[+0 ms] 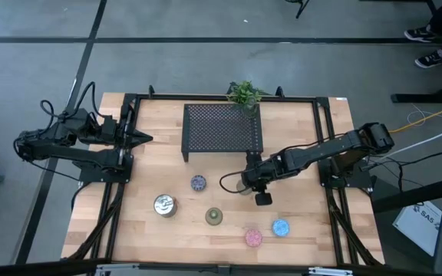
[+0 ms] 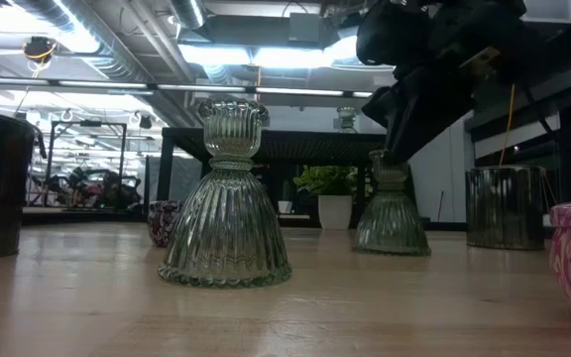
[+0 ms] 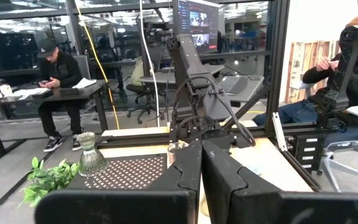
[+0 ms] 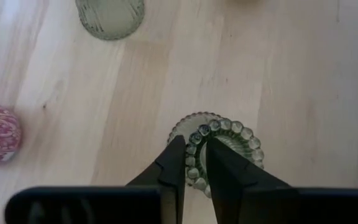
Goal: Pick & Place candle stick holders
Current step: Put the top transparent green glass candle holder aligned with the other transparent glass candle holder on the shelf
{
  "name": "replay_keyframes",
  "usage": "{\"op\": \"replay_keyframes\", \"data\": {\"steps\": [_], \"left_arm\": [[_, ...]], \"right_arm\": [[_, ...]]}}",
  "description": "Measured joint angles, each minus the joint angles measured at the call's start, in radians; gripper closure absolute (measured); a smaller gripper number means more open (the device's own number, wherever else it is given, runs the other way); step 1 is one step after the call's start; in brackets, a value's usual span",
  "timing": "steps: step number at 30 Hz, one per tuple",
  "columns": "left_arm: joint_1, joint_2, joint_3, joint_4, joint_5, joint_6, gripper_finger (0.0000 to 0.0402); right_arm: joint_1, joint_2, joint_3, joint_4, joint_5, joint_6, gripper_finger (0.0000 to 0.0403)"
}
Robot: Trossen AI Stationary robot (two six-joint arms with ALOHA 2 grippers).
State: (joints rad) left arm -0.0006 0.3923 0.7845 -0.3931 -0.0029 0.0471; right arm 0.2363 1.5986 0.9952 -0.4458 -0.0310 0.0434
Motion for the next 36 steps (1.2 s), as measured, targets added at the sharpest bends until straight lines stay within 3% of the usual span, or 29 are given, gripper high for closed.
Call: {"op": "replay_keyframes", "data": {"steps": [15, 24, 30, 36], "left_arm": [[0.0, 0.0, 0.0, 0.0, 0.0, 0.0, 0.0395], [0.0, 0.0, 0.0, 0.0, 0.0, 0.0, 0.0395], [0.0, 0.0, 0.0, 0.0, 0.0, 0.0, 0.0394], [0.0, 0.0, 0.0, 0.0, 0.0, 0.0, 0.0395]], "right_arm": [[-0.001, 0.004, 0.126, -0.085, -0.041, 0.005, 0.0373], [-0.001, 0.003, 0.219, -0.139, -0.067, 0.143, 0.0376], [-0.001, 0.002, 0.317, -0.273, -0.13, 0.159, 0.0376], [-0.001, 0.002, 0.456, -0.436, -0.115, 0.159, 0.0377]]}}
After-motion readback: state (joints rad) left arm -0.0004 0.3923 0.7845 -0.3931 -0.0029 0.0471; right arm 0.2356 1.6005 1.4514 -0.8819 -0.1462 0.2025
